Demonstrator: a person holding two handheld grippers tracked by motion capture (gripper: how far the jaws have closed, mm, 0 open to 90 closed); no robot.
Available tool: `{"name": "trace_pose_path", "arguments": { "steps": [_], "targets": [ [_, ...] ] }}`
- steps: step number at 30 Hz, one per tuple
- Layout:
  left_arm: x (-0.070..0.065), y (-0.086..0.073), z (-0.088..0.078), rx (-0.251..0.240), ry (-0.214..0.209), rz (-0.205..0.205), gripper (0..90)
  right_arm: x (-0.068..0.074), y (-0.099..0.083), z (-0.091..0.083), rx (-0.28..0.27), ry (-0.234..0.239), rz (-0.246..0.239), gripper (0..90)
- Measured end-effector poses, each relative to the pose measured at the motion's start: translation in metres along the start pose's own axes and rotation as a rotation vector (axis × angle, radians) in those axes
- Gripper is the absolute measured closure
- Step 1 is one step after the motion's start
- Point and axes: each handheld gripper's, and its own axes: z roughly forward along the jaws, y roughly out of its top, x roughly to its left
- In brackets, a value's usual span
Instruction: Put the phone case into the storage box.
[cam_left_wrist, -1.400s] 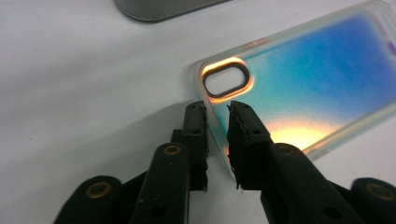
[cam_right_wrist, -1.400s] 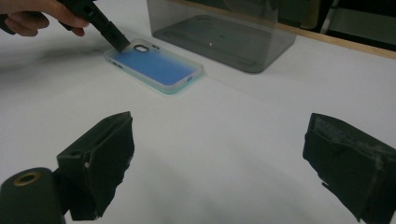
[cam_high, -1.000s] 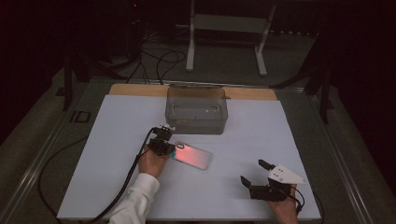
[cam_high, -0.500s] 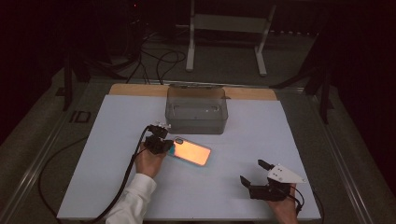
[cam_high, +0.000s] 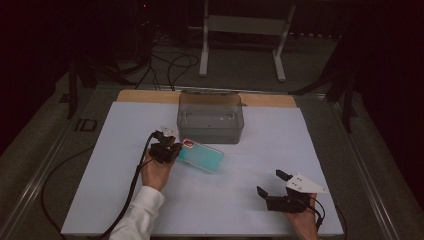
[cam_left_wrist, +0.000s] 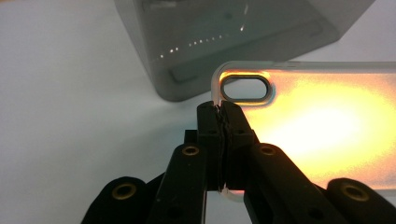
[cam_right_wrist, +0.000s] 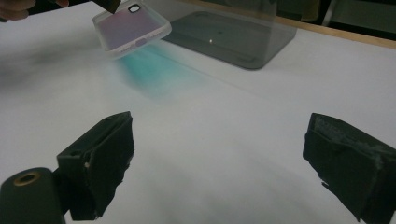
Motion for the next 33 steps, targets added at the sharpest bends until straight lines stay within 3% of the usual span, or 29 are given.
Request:
{"name": "trace_pose_path", "arguments": {
  "steps": [19,26,33],
  "targets": [
    [0.003,0.001,-0.014,-0.086,0.037,0.046,88.7,-0.004,0.036,0.014,0.069,0.038,-0.012,8.9],
    [0.003,0.002,-0.017,-0.107,0.022,0.064,88.7,-0.004,0.054,0.023,0.087,0.062,-0.039,8.9],
    [-0.001,0.004,-0.018,-0.127,0.015,0.094,88.7,-0.006,0.065,0.031,0.097,0.091,-0.021,8.9]
  ]
}}
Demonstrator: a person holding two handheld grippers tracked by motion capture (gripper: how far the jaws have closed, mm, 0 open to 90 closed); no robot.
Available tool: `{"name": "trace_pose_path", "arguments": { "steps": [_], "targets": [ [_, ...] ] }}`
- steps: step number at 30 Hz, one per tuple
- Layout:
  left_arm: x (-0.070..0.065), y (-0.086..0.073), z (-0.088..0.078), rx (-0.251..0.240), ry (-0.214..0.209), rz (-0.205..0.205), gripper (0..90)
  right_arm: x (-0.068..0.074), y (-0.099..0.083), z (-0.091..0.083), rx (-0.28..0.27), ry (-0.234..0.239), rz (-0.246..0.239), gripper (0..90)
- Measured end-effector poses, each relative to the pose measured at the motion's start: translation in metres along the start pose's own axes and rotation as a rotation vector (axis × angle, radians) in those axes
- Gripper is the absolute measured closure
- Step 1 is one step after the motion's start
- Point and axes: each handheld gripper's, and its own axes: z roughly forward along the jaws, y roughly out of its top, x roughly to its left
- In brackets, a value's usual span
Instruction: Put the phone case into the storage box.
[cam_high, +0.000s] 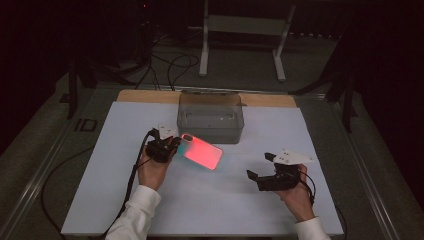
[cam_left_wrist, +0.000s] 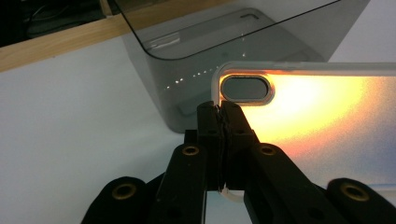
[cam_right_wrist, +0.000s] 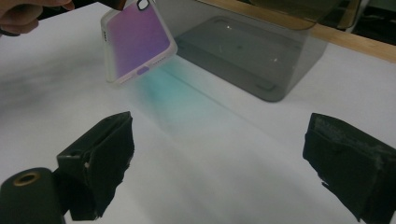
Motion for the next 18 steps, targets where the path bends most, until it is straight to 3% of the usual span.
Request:
{"name": "trace_pose_path", "arguments": {
  "steps": [10,18],
  "targets": [
    [0.0,0.003,-0.002,-0.011,0.002,0.015,88.7,-0.002,0.022,0.005,0.009,0.054,0.012,8.9],
    [0.001,0.004,-0.004,-0.031,0.001,0.04,88.6,0.001,0.039,0.013,0.025,0.08,-0.018,8.9]
  ]
}}
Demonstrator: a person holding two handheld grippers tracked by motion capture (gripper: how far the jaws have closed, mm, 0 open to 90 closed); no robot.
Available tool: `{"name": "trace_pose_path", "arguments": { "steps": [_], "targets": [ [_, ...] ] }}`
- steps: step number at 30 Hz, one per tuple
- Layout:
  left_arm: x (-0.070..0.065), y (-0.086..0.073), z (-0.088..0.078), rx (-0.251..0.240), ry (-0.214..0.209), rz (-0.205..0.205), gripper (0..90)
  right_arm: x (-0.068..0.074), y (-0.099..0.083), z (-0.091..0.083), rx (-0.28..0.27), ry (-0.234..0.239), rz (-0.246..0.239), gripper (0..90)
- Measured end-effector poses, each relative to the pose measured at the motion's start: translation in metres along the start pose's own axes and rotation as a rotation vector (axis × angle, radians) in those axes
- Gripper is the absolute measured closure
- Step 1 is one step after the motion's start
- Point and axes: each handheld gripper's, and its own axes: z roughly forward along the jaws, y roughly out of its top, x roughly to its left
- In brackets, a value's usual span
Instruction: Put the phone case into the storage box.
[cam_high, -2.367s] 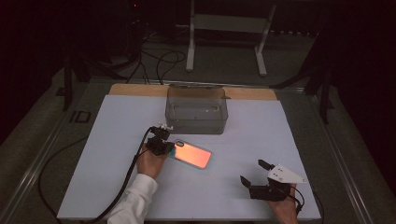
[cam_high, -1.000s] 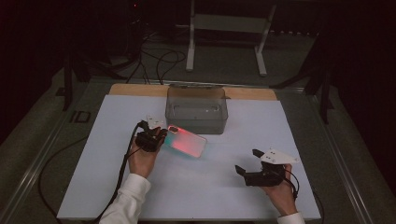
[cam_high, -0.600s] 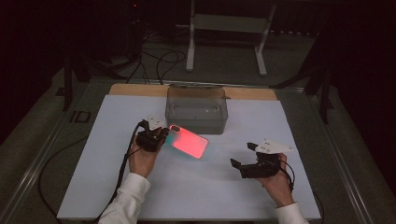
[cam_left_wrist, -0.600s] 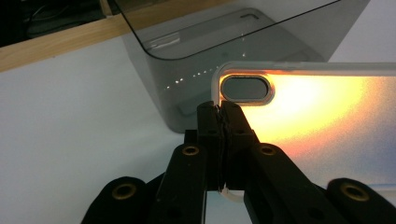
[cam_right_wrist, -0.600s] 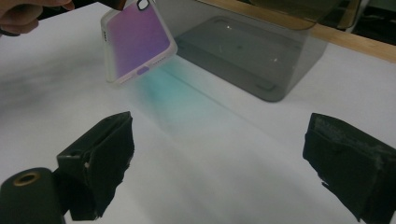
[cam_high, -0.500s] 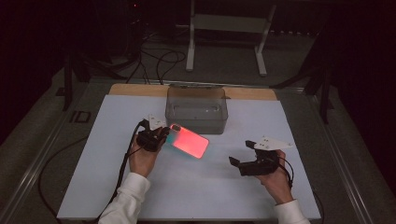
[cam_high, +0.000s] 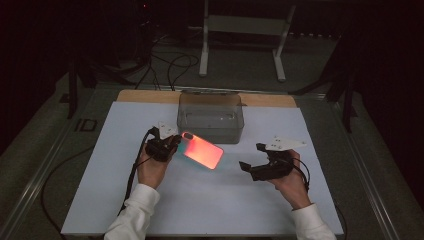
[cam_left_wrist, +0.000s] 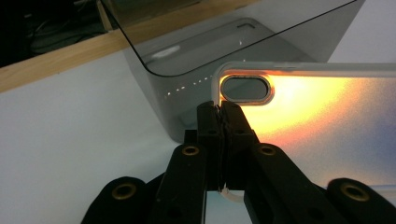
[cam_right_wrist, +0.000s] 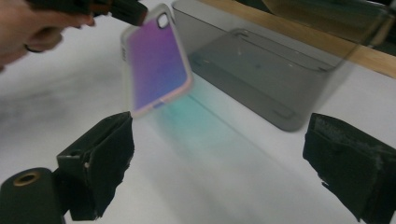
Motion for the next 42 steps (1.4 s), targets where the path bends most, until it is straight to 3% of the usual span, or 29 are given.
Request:
{"name": "trace_pose_path", "arguments": {
  "steps": [10,27,38,42],
  "targets": [
    [-0.002,0.005,-0.003,-0.025,0.004,0.027,88.6,0.004,0.02,0.008,0.004,0.027,-0.039,8.9],
    [-0.012,0.013,-0.008,-0.071,-0.008,0.133,88.6,0.001,0.036,0.026,0.017,0.058,-0.026,8.8],
    [-0.019,0.013,-0.01,-0.106,-0.029,0.197,88.6,0.005,0.047,0.04,0.054,0.126,-0.024,9.2],
    [-0.02,0.013,-0.012,-0.124,-0.042,0.22,88.6,0.007,0.049,0.045,0.074,0.139,-0.034,13.4]
  ]
}}
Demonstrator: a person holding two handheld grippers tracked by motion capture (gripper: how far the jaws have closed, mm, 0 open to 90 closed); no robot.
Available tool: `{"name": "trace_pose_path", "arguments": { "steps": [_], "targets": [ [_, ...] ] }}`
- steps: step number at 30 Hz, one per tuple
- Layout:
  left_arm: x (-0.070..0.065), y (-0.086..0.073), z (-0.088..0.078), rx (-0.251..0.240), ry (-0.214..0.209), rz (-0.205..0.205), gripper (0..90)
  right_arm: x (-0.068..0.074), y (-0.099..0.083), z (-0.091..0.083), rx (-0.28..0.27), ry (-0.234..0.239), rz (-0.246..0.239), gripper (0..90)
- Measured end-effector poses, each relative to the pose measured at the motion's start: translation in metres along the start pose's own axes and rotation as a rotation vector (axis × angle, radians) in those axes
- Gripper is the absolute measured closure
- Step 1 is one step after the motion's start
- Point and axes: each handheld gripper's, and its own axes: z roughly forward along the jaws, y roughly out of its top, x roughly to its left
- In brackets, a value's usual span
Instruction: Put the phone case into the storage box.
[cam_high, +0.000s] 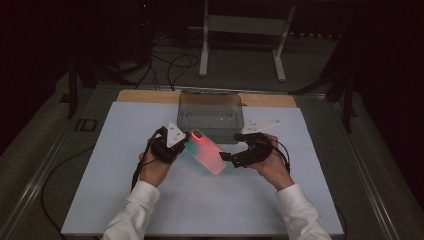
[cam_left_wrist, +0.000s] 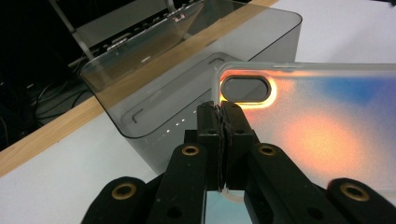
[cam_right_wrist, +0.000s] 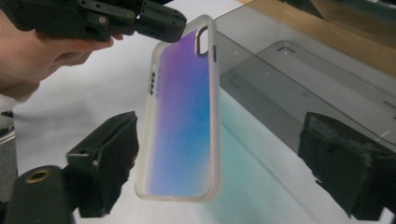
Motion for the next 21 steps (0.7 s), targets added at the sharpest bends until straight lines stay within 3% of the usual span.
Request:
{"name": "trace_pose_path", "arguments": {
  "steps": [7,15,21],
  "targets": [
    [-0.003,0.001,-0.002,-0.027,-0.019,0.031,88.5,0.001,0.001,0.011,0.054,0.026,0.013,14.0],
    [-0.007,0.002,-0.004,-0.059,-0.058,0.061,88.6,-0.003,0.005,0.017,0.071,0.033,0.052,14.9],
    [-0.01,0.004,-0.007,-0.086,-0.076,0.079,88.5,-0.005,0.005,0.021,0.099,0.072,0.075,24.5]
  ]
}}
